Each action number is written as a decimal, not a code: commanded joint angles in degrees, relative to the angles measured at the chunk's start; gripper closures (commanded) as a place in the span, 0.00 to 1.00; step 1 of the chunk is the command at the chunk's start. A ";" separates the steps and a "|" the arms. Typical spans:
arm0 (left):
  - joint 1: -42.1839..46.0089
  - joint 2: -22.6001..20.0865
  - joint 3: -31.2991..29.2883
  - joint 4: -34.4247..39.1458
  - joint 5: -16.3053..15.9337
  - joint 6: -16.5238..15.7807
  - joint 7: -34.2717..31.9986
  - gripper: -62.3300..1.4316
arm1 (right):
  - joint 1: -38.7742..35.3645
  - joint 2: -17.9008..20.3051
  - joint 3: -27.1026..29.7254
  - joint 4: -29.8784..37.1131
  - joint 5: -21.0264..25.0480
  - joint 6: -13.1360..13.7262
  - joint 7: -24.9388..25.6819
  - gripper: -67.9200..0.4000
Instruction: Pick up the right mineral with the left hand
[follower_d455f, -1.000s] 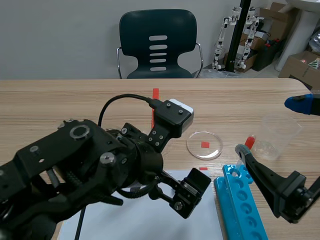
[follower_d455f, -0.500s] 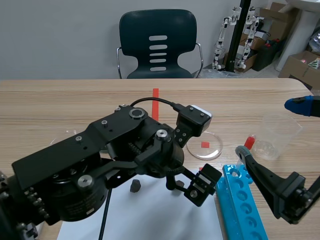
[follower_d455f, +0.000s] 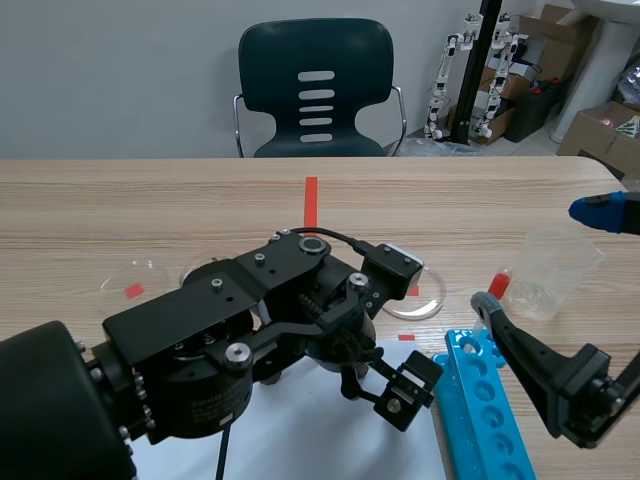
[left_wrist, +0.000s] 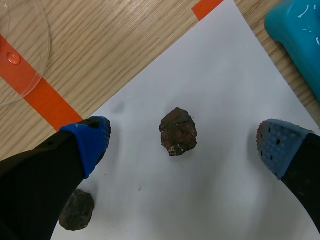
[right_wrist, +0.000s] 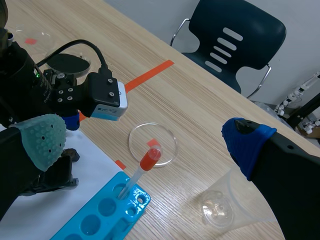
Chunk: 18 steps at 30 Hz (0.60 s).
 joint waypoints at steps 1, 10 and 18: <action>-0.50 1.14 -0.09 0.33 0.44 0.28 -0.20 0.02 | 0.37 0.11 0.39 0.74 0.44 0.00 0.81 0.00; -0.50 1.44 -0.09 -0.90 1.09 0.33 -0.44 0.20 | 0.37 0.11 0.39 0.74 0.44 0.00 0.81 0.00; -0.46 1.42 -0.09 -0.90 1.03 0.35 -0.42 0.33 | 0.37 0.11 0.39 0.74 0.44 0.00 0.81 0.00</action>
